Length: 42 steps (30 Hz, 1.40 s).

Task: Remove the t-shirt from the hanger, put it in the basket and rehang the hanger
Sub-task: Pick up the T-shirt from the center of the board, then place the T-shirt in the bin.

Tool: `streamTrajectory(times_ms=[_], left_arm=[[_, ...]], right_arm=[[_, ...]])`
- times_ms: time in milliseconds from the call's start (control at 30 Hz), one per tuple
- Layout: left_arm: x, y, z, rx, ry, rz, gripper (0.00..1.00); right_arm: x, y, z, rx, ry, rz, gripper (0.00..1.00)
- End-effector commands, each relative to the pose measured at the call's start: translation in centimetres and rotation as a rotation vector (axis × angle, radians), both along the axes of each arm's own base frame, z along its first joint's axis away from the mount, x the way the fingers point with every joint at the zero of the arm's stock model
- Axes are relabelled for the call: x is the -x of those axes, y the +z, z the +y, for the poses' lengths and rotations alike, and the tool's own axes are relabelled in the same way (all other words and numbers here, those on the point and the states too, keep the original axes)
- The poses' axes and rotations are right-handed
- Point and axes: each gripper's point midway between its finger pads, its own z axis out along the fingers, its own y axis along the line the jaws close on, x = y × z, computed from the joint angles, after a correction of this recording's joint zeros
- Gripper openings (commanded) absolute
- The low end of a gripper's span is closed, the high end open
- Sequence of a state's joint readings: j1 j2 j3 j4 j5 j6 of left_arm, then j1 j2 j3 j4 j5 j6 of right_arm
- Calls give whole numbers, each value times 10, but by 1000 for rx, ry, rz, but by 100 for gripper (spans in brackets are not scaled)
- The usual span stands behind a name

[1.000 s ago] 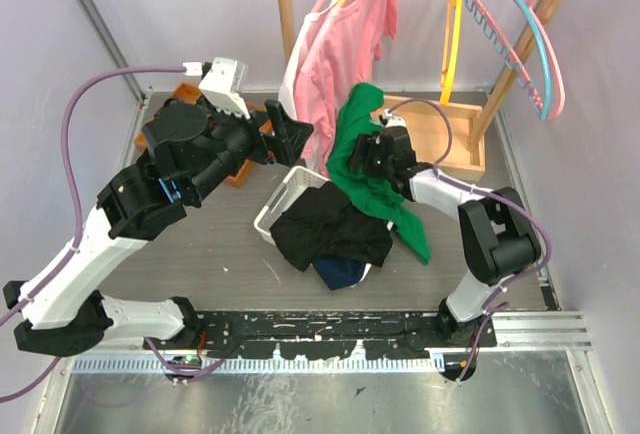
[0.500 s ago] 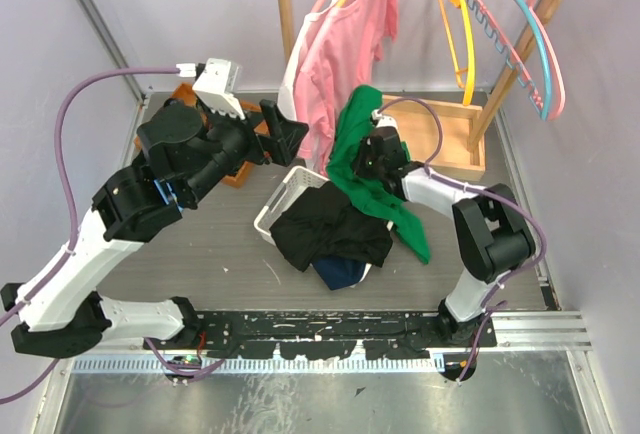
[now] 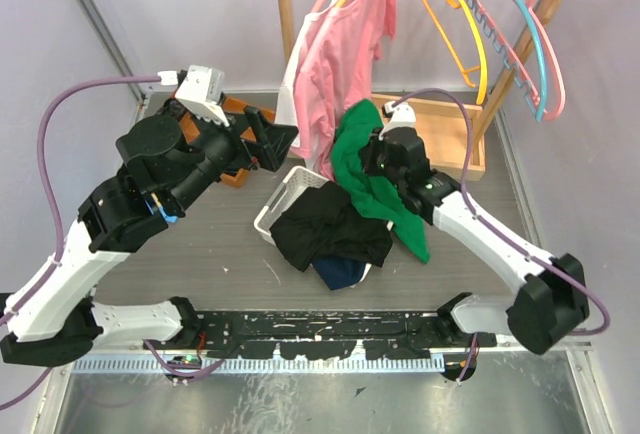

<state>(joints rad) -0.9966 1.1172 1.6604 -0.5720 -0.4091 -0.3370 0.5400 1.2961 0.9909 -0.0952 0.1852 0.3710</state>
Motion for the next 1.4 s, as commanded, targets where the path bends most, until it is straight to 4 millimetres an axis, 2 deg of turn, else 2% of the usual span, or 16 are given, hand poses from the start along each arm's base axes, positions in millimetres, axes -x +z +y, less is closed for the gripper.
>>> streamTrajectory(times_ms=[0, 167, 400, 533, 667, 733, 867, 1133, 1267, 1367], left_arm=[[3, 10, 5, 26, -3, -43, 98], [5, 10, 7, 26, -14, -64, 98], [8, 5, 4, 15, -38, -59, 98], [10, 7, 8, 16, -38, -60, 98], [13, 9, 17, 5, -21, -65, 98], [13, 10, 23, 1, -8, -67, 98], [14, 10, 32, -7, 20, -64, 98], [17, 14, 48, -1, 58, -74, 98], [18, 16, 54, 2, 72, -79, 98], [18, 17, 57, 1, 79, -83, 98]], right_arm=[[15, 96, -6, -40, -21, -211, 1], [37, 170, -9, -56, -2, -356, 1], [55, 267, -21, -121, -11, -521, 1], [64, 309, -25, -170, -3, -598, 1], [73, 335, -14, -219, 68, -647, 1], [78, 341, -2, -236, 133, -657, 1], [83, 340, 20, -248, 211, -647, 1], [99, 321, 69, -222, 299, -609, 1], [115, 300, 87, -223, 313, -561, 1], [119, 268, 83, -237, 273, -487, 1]])
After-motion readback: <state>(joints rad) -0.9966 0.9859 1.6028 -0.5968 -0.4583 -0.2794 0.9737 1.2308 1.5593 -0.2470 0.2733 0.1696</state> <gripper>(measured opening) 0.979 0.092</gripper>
